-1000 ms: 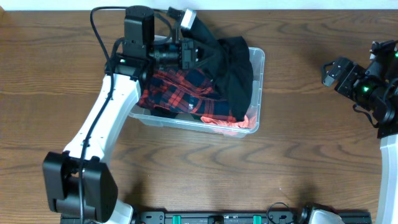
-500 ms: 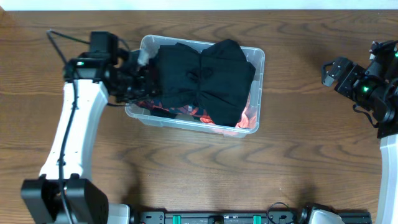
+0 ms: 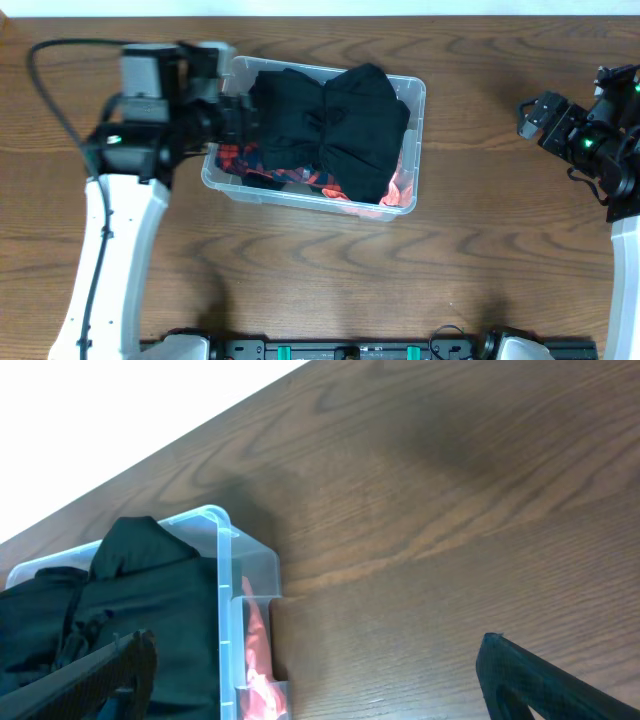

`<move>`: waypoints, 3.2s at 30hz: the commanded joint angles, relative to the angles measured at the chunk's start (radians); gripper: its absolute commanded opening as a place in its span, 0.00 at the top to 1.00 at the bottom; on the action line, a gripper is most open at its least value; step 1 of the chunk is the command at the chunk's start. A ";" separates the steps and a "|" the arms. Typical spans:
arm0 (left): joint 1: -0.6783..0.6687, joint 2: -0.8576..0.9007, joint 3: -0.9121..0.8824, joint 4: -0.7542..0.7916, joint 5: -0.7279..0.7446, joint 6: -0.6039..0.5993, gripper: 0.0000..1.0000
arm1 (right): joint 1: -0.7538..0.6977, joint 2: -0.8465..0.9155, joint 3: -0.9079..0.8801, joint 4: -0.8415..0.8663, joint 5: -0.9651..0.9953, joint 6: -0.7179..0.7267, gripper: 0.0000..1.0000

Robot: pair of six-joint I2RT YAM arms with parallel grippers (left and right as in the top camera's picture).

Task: Pack container
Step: 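Open the left gripper and pull back from the bin, then press the black garment down into the bin with the left gripper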

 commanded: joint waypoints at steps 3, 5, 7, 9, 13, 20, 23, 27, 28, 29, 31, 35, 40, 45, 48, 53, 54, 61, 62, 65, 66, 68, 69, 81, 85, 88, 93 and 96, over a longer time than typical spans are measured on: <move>-0.132 0.155 0.013 0.033 -0.132 0.093 0.36 | -0.006 -0.005 0.004 0.000 0.000 0.006 0.01; -0.157 0.227 0.013 0.041 -0.154 0.093 0.36 | -0.006 -0.006 0.004 0.000 0.000 0.006 0.01; -0.166 0.302 0.013 0.049 -0.167 0.091 0.37 | -0.006 -0.006 0.004 0.000 0.000 0.006 0.01; -0.166 0.369 0.013 0.058 -0.171 0.079 0.37 | -0.006 -0.006 0.004 0.000 0.000 0.006 0.01; -0.165 0.506 0.013 0.040 -0.212 0.040 0.37 | -0.006 -0.006 0.004 0.000 0.000 0.006 0.01; -0.165 0.605 0.013 -0.009 -0.223 0.013 0.43 | -0.006 -0.006 0.004 0.000 0.000 0.006 0.01; -0.165 0.541 0.015 -0.016 -0.222 -0.027 0.43 | -0.006 -0.006 0.004 0.000 0.000 0.006 0.01; -0.166 0.383 0.018 -0.027 -0.223 -0.037 0.43 | -0.006 -0.006 0.004 0.000 0.000 0.006 0.01; -0.166 0.340 0.018 -0.032 -0.225 -0.037 0.42 | -0.006 -0.006 0.004 0.000 0.000 0.006 0.01; -0.166 0.291 0.018 -0.041 -0.235 -0.037 0.42 | -0.006 -0.006 0.004 0.000 0.000 0.006 0.01; -0.166 0.217 0.018 -0.060 -0.267 -0.037 0.42 | -0.006 -0.006 0.004 0.000 0.000 0.006 0.01; -0.166 0.151 0.018 -0.133 -0.313 -0.004 0.42 | -0.006 -0.006 0.004 0.000 0.000 0.006 0.01; -0.166 0.192 -0.056 -0.157 -0.319 0.013 0.42 | -0.006 -0.006 0.004 0.000 0.000 0.006 0.01; -0.179 0.288 -0.137 -0.116 -0.319 0.031 0.42 | -0.006 -0.006 0.004 0.000 0.000 0.006 0.01; -0.195 0.364 -0.153 -0.121 -0.319 0.032 0.42 | -0.006 -0.005 0.004 0.000 0.000 0.006 0.01; -0.213 0.412 -0.150 -0.109 -0.327 0.027 0.42 | -0.006 -0.006 0.004 0.000 0.000 0.006 0.01; -0.212 0.406 -0.143 -0.113 -0.334 0.016 0.42 | -0.006 -0.006 0.004 0.000 0.000 0.006 0.01; -0.212 0.262 -0.029 -0.182 -0.364 -0.017 0.41 | -0.006 -0.006 0.004 0.000 0.000 0.006 0.01; -0.212 0.227 -0.008 -0.188 -0.364 -0.019 0.41 | -0.006 -0.006 0.004 0.000 0.000 0.006 0.01; -0.213 0.135 0.029 -0.163 -0.362 -0.019 0.36 | -0.006 -0.006 0.004 0.000 0.000 0.006 0.01; -0.213 0.110 0.031 -0.138 -0.356 -0.019 0.35 | -0.006 -0.006 0.004 0.000 0.000 0.006 0.01; -0.213 0.069 0.031 -0.072 -0.321 -0.018 0.33 | -0.006 -0.005 0.004 0.000 0.000 0.006 0.01; -0.213 0.060 0.031 -0.039 -0.300 -0.018 0.33 | -0.006 -0.006 0.004 0.000 0.000 0.006 0.01; -0.210 0.365 0.031 0.158 -0.247 0.035 0.32 | -0.006 -0.006 0.004 0.000 0.000 0.006 0.01; -0.212 0.498 0.031 0.107 -0.246 0.027 0.32 | -0.006 -0.006 0.004 0.000 0.000 0.006 0.01; -0.212 0.538 0.031 0.060 -0.243 0.027 0.33 | -0.006 -0.006 0.004 0.000 0.000 0.006 0.01; -0.210 0.476 0.036 0.032 -0.247 0.002 0.33 | -0.006 -0.006 0.004 0.000 0.000 0.006 0.01; -0.210 0.371 0.052 0.025 -0.248 -0.008 0.33 | -0.006 -0.006 0.004 0.000 0.000 0.006 0.01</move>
